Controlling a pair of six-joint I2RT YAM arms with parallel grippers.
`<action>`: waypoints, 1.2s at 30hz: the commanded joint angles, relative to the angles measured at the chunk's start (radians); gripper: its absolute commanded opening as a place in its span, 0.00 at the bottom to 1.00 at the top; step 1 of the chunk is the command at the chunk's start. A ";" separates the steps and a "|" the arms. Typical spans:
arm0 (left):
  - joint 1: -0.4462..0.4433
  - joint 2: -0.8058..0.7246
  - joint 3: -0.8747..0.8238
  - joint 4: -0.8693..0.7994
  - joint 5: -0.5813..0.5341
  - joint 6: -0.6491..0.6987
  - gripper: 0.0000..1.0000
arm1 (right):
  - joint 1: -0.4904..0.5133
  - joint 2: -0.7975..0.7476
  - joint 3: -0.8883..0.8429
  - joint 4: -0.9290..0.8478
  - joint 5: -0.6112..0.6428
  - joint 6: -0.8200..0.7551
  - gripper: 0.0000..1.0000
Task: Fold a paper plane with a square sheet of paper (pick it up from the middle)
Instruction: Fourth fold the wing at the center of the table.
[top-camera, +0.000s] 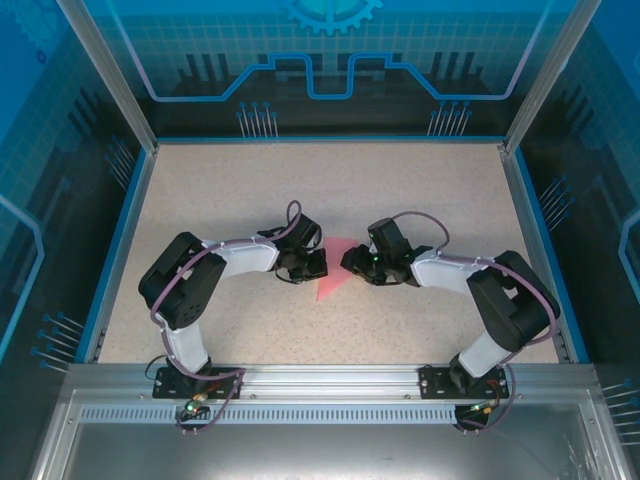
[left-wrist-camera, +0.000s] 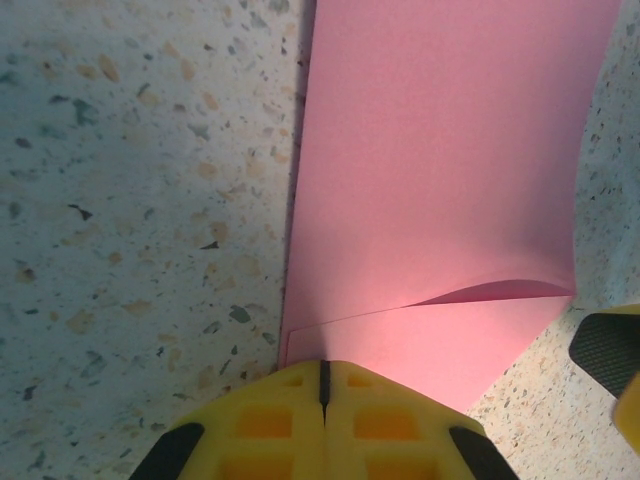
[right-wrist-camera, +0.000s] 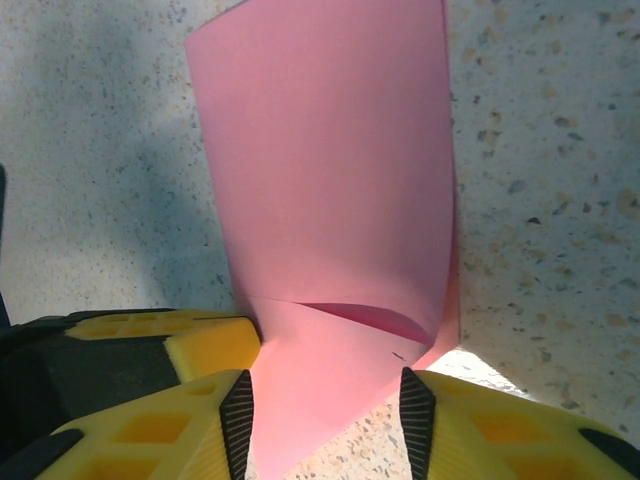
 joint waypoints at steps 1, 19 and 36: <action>0.000 0.019 -0.031 -0.053 -0.048 -0.009 0.00 | 0.010 0.017 0.025 -0.023 0.019 0.004 0.45; 0.000 0.021 -0.033 -0.056 -0.053 -0.012 0.00 | 0.011 0.068 0.044 0.018 -0.027 0.004 0.42; -0.001 0.010 -0.030 -0.066 -0.059 -0.012 0.00 | 0.014 0.101 0.047 0.065 -0.096 0.030 0.34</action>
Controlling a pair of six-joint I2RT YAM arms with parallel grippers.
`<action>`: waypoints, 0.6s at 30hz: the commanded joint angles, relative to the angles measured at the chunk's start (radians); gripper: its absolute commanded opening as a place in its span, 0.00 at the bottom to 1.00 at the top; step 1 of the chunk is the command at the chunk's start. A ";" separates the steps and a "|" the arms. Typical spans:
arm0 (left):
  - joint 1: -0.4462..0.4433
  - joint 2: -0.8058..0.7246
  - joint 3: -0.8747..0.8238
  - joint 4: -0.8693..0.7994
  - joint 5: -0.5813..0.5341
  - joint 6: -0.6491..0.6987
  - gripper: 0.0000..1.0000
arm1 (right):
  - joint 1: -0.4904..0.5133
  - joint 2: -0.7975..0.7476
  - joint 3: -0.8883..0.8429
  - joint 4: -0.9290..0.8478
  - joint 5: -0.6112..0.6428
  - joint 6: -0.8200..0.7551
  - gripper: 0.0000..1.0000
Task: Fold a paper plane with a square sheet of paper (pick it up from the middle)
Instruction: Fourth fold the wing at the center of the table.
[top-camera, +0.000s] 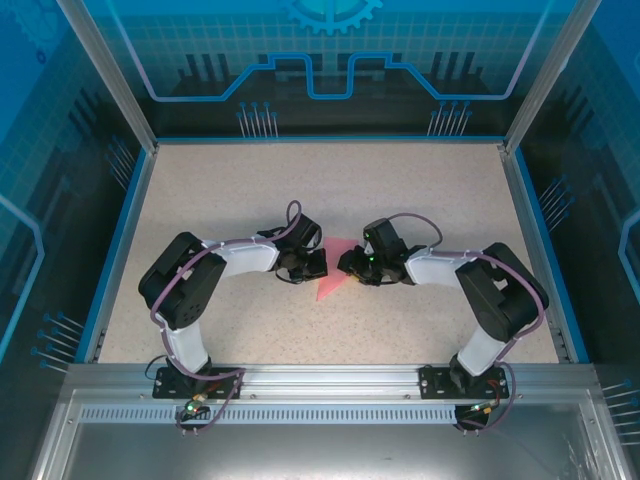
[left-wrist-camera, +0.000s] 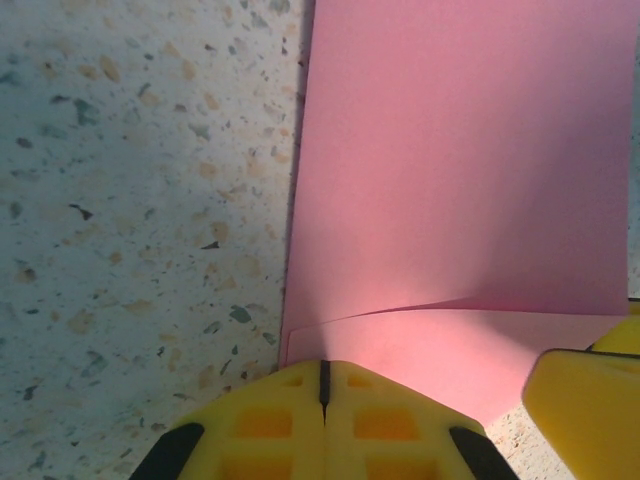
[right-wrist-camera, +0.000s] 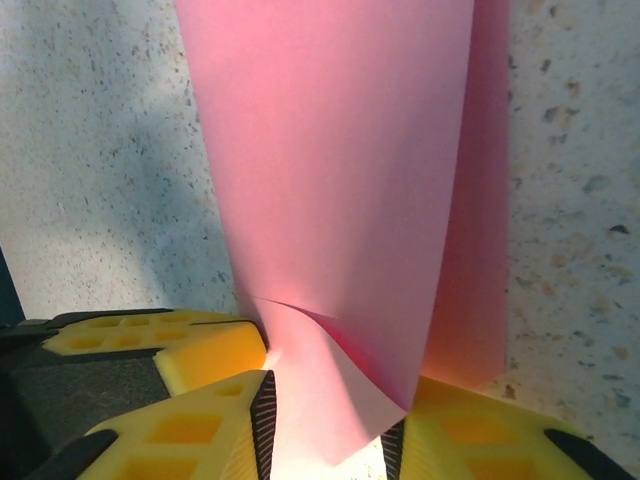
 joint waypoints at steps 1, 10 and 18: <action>0.001 0.008 -0.028 -0.066 -0.055 -0.010 0.00 | 0.010 0.028 0.028 0.011 -0.033 0.021 0.33; 0.008 -0.093 0.003 -0.099 -0.054 0.032 0.11 | 0.009 0.041 0.058 -0.051 0.001 0.029 0.13; 0.028 -0.266 -0.023 -0.102 -0.081 0.066 0.41 | 0.021 -0.050 0.119 -0.238 0.125 0.011 0.05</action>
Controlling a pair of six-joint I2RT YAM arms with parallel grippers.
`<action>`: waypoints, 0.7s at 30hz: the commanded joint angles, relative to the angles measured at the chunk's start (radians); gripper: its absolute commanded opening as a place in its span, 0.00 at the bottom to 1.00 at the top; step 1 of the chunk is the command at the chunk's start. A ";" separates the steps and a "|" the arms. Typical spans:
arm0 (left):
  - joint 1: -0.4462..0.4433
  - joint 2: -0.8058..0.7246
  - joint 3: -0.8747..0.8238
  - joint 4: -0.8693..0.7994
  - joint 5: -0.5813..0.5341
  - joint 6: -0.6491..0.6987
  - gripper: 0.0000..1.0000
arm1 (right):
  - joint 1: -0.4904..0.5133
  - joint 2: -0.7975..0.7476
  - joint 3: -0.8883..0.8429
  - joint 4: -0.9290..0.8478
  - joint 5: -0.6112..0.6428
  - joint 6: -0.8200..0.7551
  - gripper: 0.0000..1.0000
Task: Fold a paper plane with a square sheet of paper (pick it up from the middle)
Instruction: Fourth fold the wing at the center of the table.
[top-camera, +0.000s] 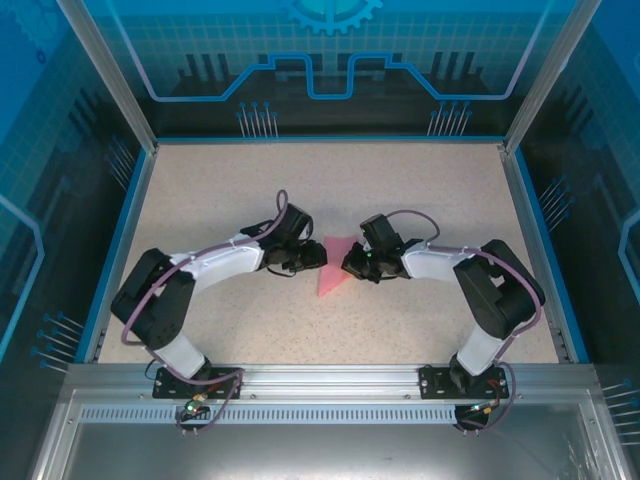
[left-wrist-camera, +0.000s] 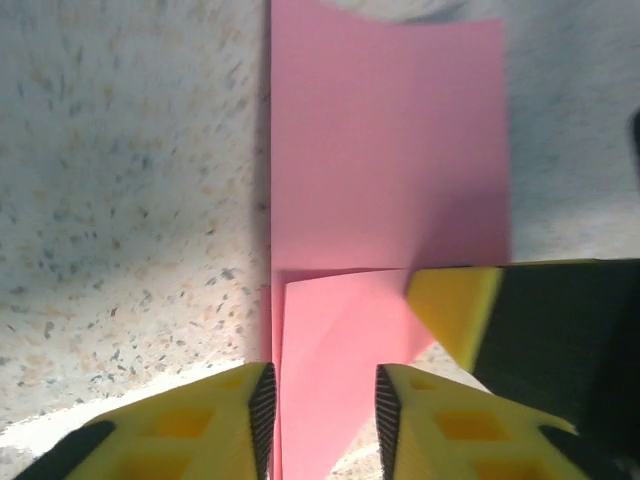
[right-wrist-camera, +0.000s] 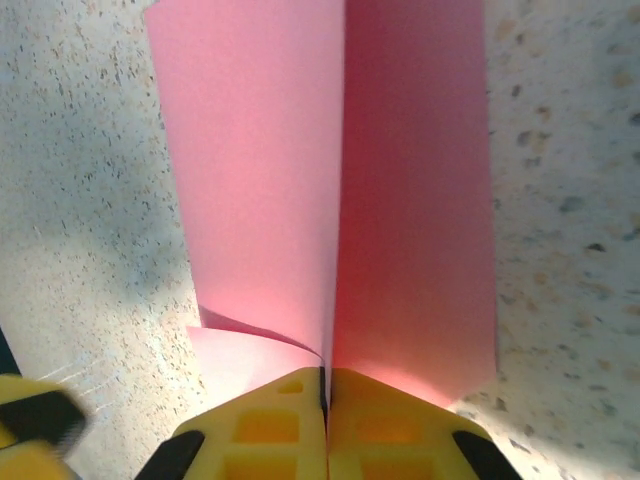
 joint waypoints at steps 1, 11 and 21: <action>0.013 -0.084 -0.028 -0.019 -0.028 0.034 0.44 | 0.022 -0.069 0.044 -0.139 0.097 -0.014 0.05; 0.019 -0.255 -0.128 0.062 -0.043 0.069 0.71 | 0.101 -0.167 0.162 -0.334 0.311 -0.006 0.05; 0.018 -0.291 -0.191 0.102 -0.054 0.114 0.82 | 0.164 -0.144 0.276 -0.445 0.459 0.021 0.05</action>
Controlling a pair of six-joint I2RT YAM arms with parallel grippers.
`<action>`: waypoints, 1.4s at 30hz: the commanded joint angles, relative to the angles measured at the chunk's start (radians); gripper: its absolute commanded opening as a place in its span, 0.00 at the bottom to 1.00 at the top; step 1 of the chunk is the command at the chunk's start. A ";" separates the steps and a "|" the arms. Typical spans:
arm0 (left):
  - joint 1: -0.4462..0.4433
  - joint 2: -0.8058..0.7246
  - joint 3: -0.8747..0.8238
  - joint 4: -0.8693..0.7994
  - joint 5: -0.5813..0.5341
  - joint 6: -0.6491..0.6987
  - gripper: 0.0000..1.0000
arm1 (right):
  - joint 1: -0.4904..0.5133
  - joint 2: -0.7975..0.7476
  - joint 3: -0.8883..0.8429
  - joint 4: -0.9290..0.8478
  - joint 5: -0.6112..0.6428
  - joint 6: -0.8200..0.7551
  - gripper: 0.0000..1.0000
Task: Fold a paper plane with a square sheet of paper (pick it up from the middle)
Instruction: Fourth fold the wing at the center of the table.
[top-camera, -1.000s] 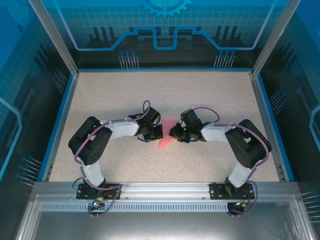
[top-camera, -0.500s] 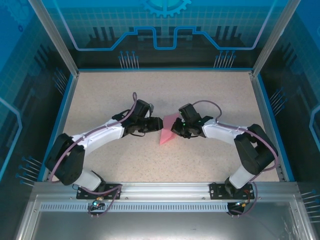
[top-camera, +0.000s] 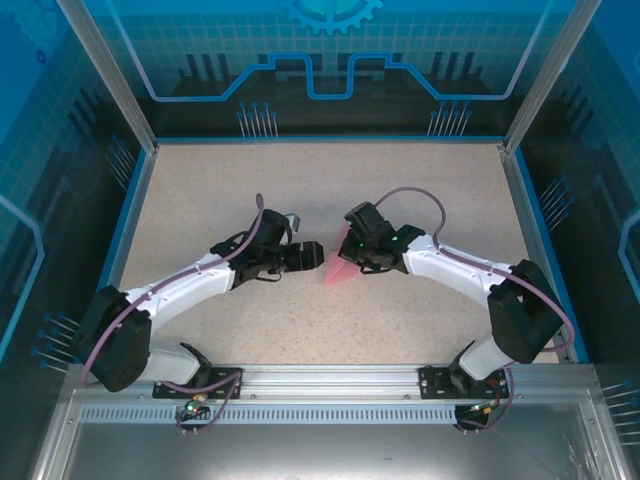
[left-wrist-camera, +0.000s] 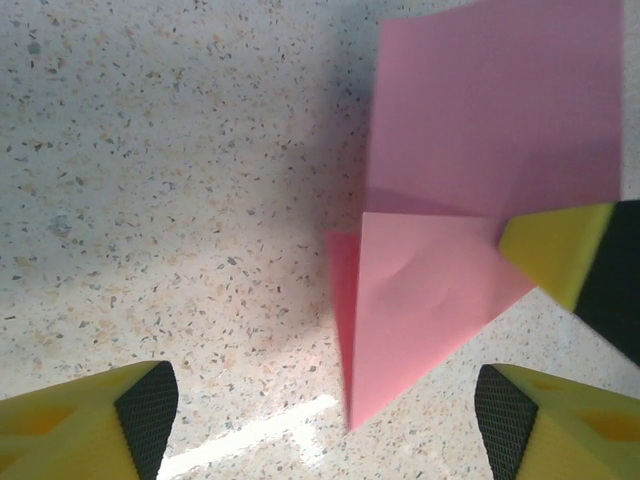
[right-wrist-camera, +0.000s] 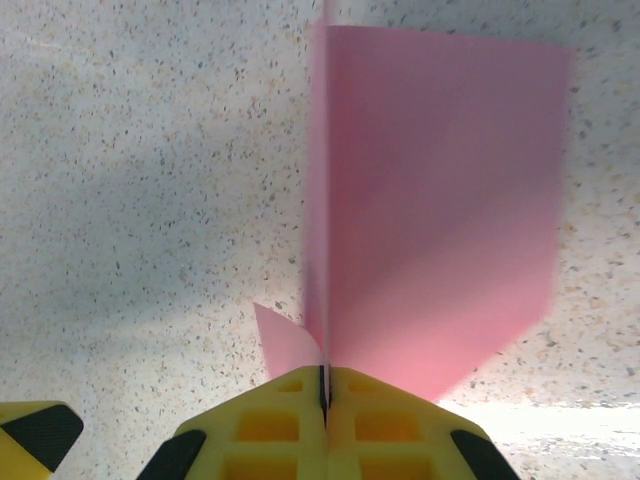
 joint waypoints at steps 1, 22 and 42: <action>0.009 -0.035 -0.026 0.032 -0.027 0.039 0.84 | 0.033 0.013 0.075 -0.083 0.101 0.012 0.05; -0.078 -0.004 -0.279 0.500 0.005 0.328 0.88 | -0.029 0.092 -0.074 0.031 -0.103 0.367 0.03; -0.131 0.215 -0.260 0.721 0.121 0.669 0.72 | -0.072 0.162 -0.018 -0.063 -0.227 0.471 0.01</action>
